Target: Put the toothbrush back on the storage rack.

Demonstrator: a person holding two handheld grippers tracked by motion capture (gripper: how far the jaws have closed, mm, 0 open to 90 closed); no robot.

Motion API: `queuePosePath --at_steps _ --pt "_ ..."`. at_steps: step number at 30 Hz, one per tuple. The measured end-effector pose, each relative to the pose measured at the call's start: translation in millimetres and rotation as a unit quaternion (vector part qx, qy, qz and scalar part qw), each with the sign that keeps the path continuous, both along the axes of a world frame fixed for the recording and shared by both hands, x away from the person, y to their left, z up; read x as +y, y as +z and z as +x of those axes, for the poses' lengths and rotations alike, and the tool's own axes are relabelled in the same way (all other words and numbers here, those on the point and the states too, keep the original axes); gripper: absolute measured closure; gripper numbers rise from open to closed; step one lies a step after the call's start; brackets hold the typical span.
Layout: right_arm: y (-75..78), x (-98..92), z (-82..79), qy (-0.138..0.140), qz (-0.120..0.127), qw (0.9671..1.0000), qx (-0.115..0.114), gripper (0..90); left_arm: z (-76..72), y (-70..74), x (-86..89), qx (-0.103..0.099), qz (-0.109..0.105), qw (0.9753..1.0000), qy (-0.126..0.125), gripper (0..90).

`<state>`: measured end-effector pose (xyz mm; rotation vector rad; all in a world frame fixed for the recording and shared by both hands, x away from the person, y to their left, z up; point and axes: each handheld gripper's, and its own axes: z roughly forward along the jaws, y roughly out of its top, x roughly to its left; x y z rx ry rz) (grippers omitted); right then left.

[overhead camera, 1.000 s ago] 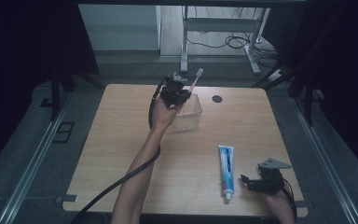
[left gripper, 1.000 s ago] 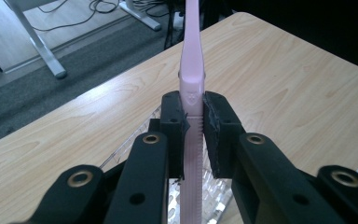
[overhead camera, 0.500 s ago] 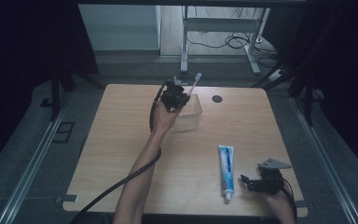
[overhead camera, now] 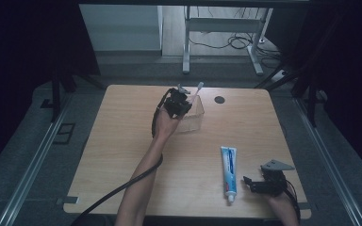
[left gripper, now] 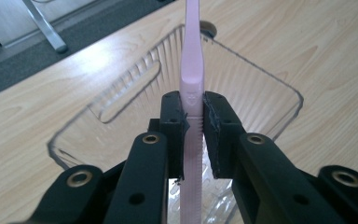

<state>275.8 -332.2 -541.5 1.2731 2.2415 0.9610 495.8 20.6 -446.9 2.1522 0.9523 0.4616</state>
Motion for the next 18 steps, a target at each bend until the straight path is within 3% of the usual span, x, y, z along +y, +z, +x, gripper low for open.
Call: queuePosePath --at_steps 18 --pt "-0.1 0.0 0.1 0.000 0.000 1.0000 -0.001 10.4 -3.3 -11.9 -7.2 0.006 0.027 0.9996 -0.007 78.4"
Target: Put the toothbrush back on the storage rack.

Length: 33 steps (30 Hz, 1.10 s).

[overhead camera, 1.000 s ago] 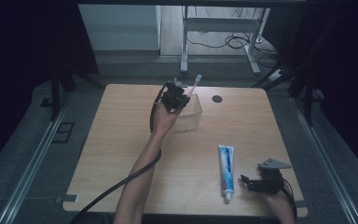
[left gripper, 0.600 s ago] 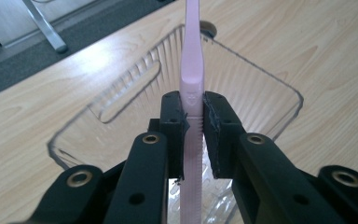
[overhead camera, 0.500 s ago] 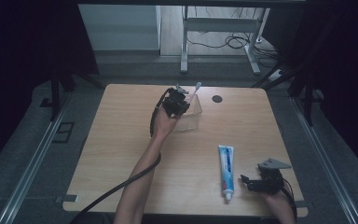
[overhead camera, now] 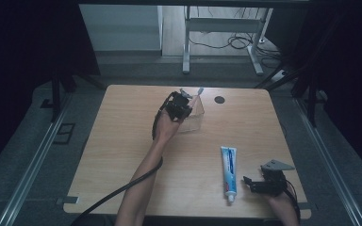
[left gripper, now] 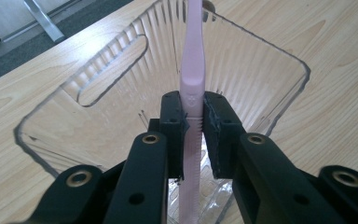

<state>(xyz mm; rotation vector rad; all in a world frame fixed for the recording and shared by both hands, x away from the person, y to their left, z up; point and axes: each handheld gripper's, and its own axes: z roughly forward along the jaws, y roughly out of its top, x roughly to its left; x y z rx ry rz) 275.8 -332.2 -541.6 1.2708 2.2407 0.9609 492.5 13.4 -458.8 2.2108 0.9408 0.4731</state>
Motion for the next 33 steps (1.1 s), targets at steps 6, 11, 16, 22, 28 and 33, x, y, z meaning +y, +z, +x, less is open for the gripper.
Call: queuePosePath --at_steps 6,11,16,22,28,33 --pt "0.0 0.0 0.0 0.000 0.000 1.0000 0.000 10.4 -0.1 -4.6 -2.7 0.005 0.012 0.9999 -0.001 78.1" --pt "0.0 0.0 -0.1 0.000 0.000 1.0000 0.001 10.4 -0.5 -8.7 -4.7 0.008 0.029 0.9995 0.001 77.6" --pt "0.0 0.1 -0.1 0.000 0.000 1.0000 0.001 10.4 -0.8 -10.5 -3.5 0.011 0.034 0.9994 0.003 77.6" --pt "0.0 0.1 -0.1 0.000 0.000 1.0000 0.001 10.4 -0.2 -12.1 -1.6 0.015 0.032 0.9994 0.005 75.4" --pt "0.0 0.1 -0.1 0.000 0.000 1.0000 0.001 10.4 -1.6 -8.2 0.3 0.010 0.019 0.9998 0.004 71.5" --pt "0.0 0.1 -0.1 0.000 0.000 1.0000 0.000 10.4 -4.2 -4.4 1.3 0.005 0.009 0.9999 0.005 64.7"
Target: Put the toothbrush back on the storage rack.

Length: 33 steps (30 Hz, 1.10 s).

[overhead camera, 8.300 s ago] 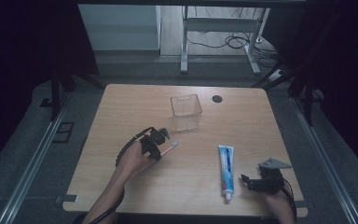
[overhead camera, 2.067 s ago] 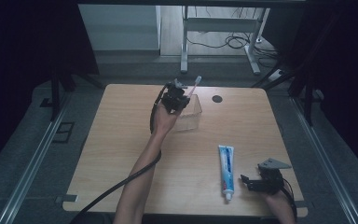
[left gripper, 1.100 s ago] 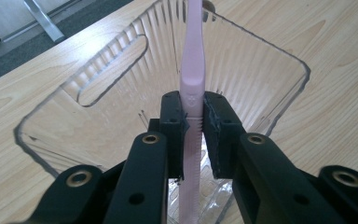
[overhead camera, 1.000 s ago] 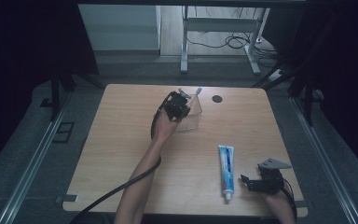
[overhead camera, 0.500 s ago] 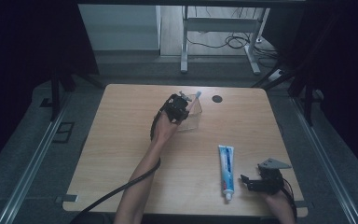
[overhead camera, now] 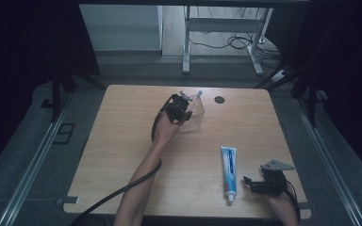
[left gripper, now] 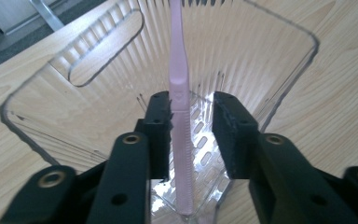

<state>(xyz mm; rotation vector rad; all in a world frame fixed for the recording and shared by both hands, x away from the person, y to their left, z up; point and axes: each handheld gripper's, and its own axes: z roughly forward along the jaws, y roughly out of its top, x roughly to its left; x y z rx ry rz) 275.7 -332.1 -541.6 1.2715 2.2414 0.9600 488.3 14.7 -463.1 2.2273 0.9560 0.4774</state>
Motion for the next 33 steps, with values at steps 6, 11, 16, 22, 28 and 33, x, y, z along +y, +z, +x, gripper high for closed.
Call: queuePosePath --at_steps 6,11,16,22,28,33 --pt "0.0 0.0 0.0 0.001 0.000 1.0000 0.000 10.4 -5.0 3.8 1.8 -0.004 -0.023 0.9997 -0.008 55.0" --pt "0.0 -0.1 0.1 0.001 0.000 1.0000 0.000 10.4 -8.5 7.7 2.9 -0.009 -0.027 0.9995 -0.014 51.1" --pt "0.0 0.0 0.0 0.000 0.000 1.0000 0.000 10.4 -11.1 10.4 5.5 -0.006 -0.039 0.9991 -0.014 46.1" --pt "0.1 0.0 0.0 0.000 0.000 1.0000 0.000 10.4 -15.5 9.8 10.3 -0.007 -0.051 0.9985 -0.017 43.8" --pt "0.0 0.0 0.0 0.000 0.000 1.0000 0.000 10.4 -20.4 10.0 11.3 -0.009 -0.057 0.9980 -0.024 43.6" --pt "0.0 0.0 0.0 0.000 0.000 1.0000 0.000 10.4 -22.7 10.9 11.1 -0.009 -0.056 0.9980 -0.029 42.9"
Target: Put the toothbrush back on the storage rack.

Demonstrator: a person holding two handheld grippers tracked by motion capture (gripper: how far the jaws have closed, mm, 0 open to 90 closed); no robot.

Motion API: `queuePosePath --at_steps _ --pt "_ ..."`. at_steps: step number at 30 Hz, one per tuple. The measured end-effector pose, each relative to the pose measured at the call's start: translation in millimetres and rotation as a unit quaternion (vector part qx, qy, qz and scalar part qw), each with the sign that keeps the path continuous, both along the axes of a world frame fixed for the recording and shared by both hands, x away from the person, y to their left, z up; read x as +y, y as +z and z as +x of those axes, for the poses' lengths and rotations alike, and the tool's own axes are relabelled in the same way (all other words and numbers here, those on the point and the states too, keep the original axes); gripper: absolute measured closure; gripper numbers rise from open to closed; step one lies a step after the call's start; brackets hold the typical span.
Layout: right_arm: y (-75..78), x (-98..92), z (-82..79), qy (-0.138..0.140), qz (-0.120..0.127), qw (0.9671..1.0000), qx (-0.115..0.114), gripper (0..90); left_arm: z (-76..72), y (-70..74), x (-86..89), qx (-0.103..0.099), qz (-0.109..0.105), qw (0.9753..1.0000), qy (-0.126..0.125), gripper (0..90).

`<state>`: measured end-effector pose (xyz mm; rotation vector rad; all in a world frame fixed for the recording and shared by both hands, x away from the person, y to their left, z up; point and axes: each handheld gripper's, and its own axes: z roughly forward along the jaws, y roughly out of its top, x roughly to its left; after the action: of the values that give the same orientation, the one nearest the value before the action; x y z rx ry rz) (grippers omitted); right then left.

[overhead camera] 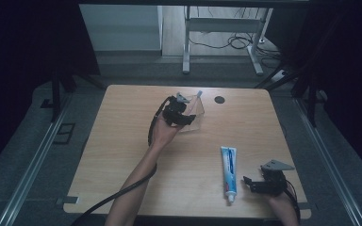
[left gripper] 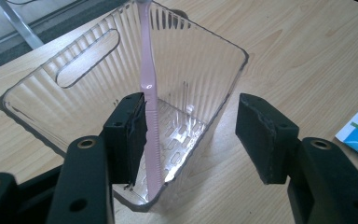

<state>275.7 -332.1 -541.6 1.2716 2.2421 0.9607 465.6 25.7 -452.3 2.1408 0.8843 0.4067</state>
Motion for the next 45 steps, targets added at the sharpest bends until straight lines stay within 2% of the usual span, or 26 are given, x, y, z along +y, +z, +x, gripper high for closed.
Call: queuePosePath --at_steps 8,12,22,33,45 --pt "0.0 0.0 0.0 0.000 0.000 1.0000 0.000 10.4 -4.8 0.6 3.4 0.005 -0.006 1.0000 -0.005 40.3" --pt "0.0 0.0 0.0 0.000 0.000 1.0000 0.000 10.4 -7.8 0.5 8.0 0.010 -0.017 0.9998 -0.006 38.9" --pt "0.0 0.1 -0.1 0.000 0.000 1.0000 0.000 10.4 -19.6 7.1 19.2 0.020 -0.031 0.9992 -0.011 29.9" --pt "0.0 0.1 0.0 0.000 0.000 1.0000 0.000 10.4 -37.2 11.4 20.9 0.020 -0.028 0.9991 -0.024 23.8" --pt "0.0 0.2 -0.1 -0.001 0.000 1.0000 0.000 10.4 -55.8 6.9 26.8 0.021 -0.030 0.9988 -0.032 20.9"
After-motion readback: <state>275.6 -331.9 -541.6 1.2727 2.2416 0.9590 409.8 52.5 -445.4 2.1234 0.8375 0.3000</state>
